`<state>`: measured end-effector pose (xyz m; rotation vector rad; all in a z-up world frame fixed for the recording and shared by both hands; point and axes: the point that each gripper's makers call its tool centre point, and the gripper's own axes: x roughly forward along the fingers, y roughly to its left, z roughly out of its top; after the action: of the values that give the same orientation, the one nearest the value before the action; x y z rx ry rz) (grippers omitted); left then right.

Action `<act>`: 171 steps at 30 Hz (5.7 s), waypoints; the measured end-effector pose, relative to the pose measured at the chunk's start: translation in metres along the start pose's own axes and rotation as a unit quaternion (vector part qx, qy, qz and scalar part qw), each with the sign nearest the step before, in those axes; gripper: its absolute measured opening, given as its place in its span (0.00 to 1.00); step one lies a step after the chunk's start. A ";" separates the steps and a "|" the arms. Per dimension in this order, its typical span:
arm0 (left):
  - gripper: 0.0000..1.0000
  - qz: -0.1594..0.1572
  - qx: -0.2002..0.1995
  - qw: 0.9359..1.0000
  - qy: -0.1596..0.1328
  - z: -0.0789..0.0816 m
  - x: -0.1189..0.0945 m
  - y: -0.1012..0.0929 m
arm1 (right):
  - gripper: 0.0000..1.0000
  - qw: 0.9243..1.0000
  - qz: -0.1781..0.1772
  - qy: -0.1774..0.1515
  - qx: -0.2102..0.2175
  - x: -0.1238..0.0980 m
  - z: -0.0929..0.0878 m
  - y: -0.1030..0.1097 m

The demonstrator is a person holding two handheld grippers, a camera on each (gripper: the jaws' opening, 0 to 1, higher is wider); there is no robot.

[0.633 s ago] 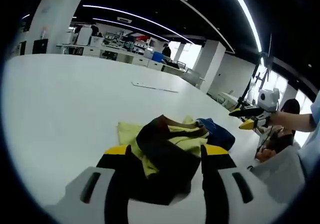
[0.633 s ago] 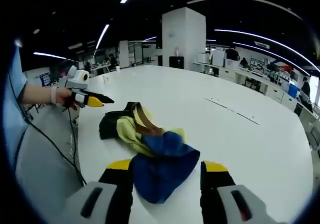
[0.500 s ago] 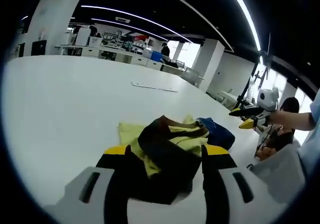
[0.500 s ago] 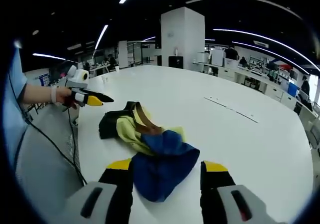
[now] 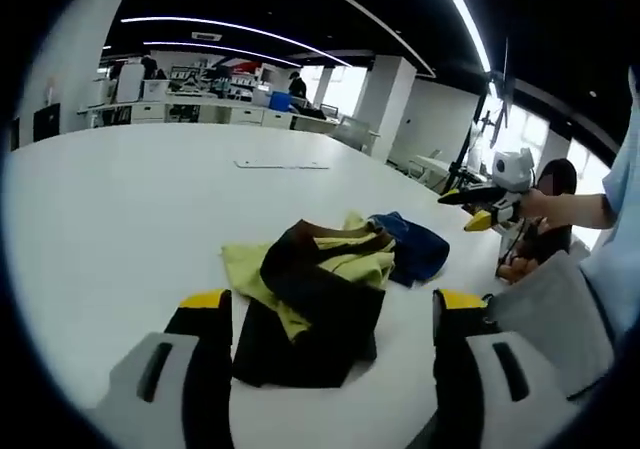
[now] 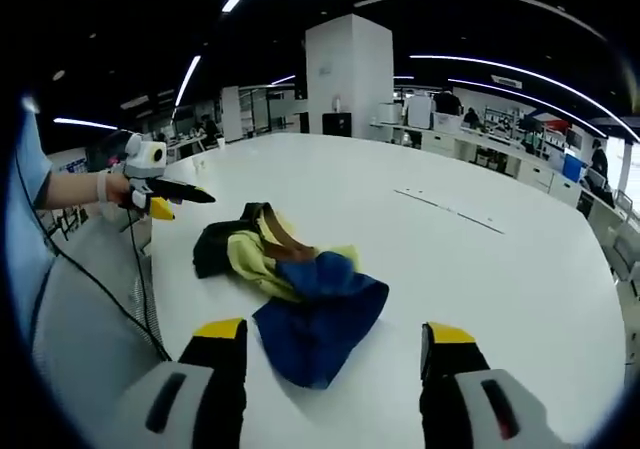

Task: Fold the garment on the visible template until the final outline fits inside the template.

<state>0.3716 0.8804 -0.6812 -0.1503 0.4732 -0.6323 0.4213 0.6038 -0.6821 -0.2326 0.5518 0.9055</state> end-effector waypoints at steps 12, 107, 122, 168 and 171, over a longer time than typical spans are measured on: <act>0.88 0.004 -0.006 1.000 0.015 -0.009 -0.005 0.002 | 0.98 1.000 -0.007 0.016 0.024 -0.011 -0.013 -0.003; 0.00 0.044 -0.308 0.950 -0.033 -0.023 0.010 0.030 | 0.15 0.963 -0.033 0.066 -0.258 0.070 -0.004 -0.006; 0.00 0.037 -0.309 0.949 -0.044 -0.018 0.010 0.026 | 0.12 0.938 -0.017 0.087 -0.335 0.088 -0.010 0.000; 0.00 0.036 -0.264 0.961 -0.067 0.021 0.006 0.028 | 0.00 0.995 -0.070 -0.066 -0.017 -0.035 0.051 -0.015; 0.00 0.025 -0.242 0.967 -0.076 0.044 0.004 0.025 | 0.00 0.994 -0.075 -0.084 -0.006 -0.045 0.062 -0.015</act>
<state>0.4080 0.8974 -0.6507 -0.6438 0.4741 -0.4408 0.4327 0.5901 -0.6062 -0.2046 0.3686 0.7751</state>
